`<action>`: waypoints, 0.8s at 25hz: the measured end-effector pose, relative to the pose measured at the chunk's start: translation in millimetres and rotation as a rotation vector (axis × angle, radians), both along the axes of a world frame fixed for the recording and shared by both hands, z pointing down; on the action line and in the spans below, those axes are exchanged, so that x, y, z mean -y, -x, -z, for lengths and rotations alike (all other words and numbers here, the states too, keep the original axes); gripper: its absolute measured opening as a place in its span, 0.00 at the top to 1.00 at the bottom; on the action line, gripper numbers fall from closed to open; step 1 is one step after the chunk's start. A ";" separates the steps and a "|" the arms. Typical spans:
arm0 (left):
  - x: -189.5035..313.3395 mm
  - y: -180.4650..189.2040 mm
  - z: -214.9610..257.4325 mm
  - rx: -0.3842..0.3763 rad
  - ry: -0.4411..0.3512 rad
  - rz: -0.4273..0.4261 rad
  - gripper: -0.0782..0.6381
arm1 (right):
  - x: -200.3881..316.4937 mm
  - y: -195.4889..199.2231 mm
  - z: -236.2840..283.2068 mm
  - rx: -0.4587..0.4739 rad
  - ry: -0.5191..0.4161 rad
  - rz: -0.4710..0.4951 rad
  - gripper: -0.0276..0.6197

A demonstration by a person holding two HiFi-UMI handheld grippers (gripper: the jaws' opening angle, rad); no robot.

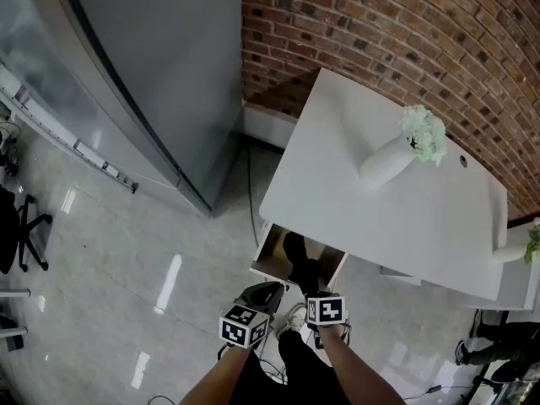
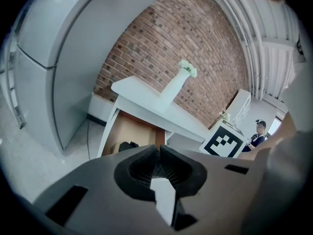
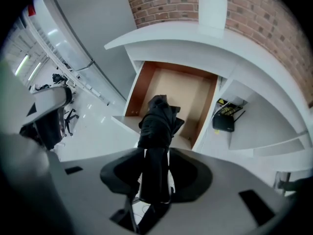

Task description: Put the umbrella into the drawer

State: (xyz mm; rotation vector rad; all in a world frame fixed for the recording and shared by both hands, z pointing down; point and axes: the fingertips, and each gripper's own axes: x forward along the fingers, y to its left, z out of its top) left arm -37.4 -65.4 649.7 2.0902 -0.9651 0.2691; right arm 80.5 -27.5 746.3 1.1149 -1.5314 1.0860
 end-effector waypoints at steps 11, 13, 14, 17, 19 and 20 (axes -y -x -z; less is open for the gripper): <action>-22.6 -14.8 26.5 0.007 -0.001 -0.068 0.86 | 14.5 5.6 51.4 0.019 -0.154 0.022 0.76; -25.5 -18.8 32.8 0.002 -0.007 -0.082 0.86 | 17.4 8.6 61.6 0.038 -0.175 0.011 0.80; -26.2 -20.4 35.5 0.000 -0.011 -0.088 0.86 | 19.0 10.2 67.0 0.048 -0.189 0.006 0.81; -27.9 -26.7 44.1 0.002 -0.023 -0.112 0.86 | 21.5 15.0 83.1 0.086 -0.222 -0.015 0.86; -28.8 -32.1 51.7 0.002 -0.035 -0.127 0.86 | 19.9 15.3 91.5 0.104 -0.233 -0.024 0.88; -29.3 -34.8 55.8 -0.001 -0.040 -0.133 0.86 | 18.0 15.2 94.4 0.111 -0.235 -0.027 0.89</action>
